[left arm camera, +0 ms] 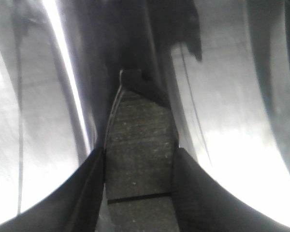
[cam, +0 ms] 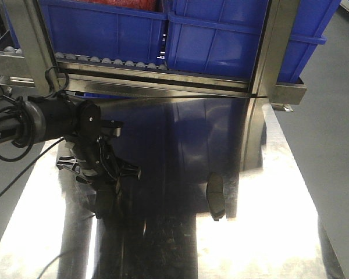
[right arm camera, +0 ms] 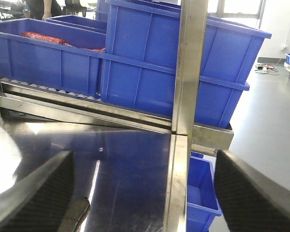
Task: Move and align brake pads A on conveyor
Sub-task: 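Close the left gripper on the pad and lift it, then lower the right gripper toward the other brake pad on the table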
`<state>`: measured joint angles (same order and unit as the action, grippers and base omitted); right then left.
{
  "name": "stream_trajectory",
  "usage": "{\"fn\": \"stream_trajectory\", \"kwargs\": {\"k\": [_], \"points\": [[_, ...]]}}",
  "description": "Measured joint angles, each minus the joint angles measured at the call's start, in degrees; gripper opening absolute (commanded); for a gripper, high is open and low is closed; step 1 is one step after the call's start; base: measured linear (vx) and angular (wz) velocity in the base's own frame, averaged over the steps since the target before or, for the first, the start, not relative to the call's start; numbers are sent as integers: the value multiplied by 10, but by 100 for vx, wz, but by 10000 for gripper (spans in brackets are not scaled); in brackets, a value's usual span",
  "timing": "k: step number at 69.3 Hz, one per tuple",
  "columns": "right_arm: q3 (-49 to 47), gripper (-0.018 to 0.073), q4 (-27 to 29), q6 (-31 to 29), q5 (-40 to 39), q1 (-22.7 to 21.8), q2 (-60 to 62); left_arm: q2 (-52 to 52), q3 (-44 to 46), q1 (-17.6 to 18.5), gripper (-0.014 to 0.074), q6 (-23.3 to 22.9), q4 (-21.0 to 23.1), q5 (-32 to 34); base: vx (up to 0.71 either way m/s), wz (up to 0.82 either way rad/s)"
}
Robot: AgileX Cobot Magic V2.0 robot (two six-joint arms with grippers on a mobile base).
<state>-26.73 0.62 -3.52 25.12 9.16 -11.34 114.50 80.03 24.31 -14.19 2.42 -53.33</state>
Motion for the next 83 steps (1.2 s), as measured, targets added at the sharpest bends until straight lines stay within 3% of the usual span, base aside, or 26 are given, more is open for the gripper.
{"fn": "stream_trajectory", "kwargs": {"k": [11, 33, 62, 83], "points": [[0, 563, 0, 0, 0, 0, 0, -55, -27, 17, -7, 2, -9, -4, 0, 0], [0, 563, 0, 0, 0, 0, 0, -269, -142, 20, -7, -18, -46, 30, 0, 0], [0, 563, 0, 0, 0, 0, 0, -644, -341, 20, -7, -39, -97, 51, 0, 0], [0, 563, 0, 0, 0, 0, 0, -889, -429, 20, -7, -30, -117, 45, 0, 0]]}}
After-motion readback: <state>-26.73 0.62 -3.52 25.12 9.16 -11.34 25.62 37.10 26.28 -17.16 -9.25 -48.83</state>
